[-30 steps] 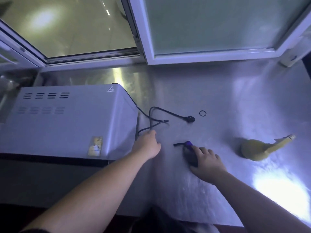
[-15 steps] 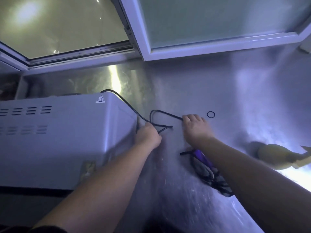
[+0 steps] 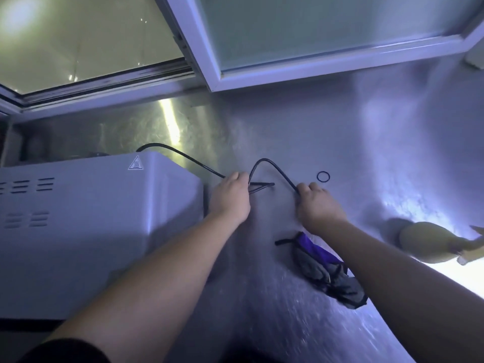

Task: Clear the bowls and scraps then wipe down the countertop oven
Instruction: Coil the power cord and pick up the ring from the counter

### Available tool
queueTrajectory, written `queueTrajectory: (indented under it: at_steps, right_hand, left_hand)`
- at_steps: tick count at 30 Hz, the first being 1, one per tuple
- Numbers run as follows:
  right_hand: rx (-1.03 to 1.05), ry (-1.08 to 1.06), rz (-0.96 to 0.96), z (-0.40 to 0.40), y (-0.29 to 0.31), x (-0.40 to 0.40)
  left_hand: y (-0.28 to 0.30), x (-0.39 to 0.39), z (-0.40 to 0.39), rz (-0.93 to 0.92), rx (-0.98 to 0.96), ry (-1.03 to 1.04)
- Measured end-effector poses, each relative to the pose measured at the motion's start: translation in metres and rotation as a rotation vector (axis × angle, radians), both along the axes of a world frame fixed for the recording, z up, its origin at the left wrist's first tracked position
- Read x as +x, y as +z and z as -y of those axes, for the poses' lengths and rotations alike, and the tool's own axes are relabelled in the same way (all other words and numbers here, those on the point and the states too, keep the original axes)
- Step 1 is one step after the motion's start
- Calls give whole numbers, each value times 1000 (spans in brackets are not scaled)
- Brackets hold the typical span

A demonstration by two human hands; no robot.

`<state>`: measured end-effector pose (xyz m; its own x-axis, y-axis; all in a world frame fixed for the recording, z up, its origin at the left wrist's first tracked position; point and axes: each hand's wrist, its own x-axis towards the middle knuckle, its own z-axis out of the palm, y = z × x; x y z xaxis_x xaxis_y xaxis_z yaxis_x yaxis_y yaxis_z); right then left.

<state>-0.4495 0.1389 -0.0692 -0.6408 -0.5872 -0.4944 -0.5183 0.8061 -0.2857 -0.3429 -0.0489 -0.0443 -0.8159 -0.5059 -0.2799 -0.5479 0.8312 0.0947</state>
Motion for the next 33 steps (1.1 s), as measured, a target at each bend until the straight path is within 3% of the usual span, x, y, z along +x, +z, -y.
queueTrajectory:
  at_steps: [7,12,18,24,29,33]
  right_hand:
    - [-89,-255,155,-25,9,4]
    - [-204,-347,209,-31,17,13]
    - [-311,-475,335,-27,39,20]
    - [-548,-662,436,-23,74,47]
    - [-831,-797,595,-17,108,79]
    - [-922,-779,760,-14,132,97]
  left_hand:
    - [-11,-11,-10,31,-74,-189]
    - [-7,-7,-19,130,23,-145]
    - [14,-12,-17,227,353,103]
    - [79,-30,-28,-13,881,561]
    - [130,-31,-34,-136,1053,745]
    - [156,-21,-40,-152,1123,788]
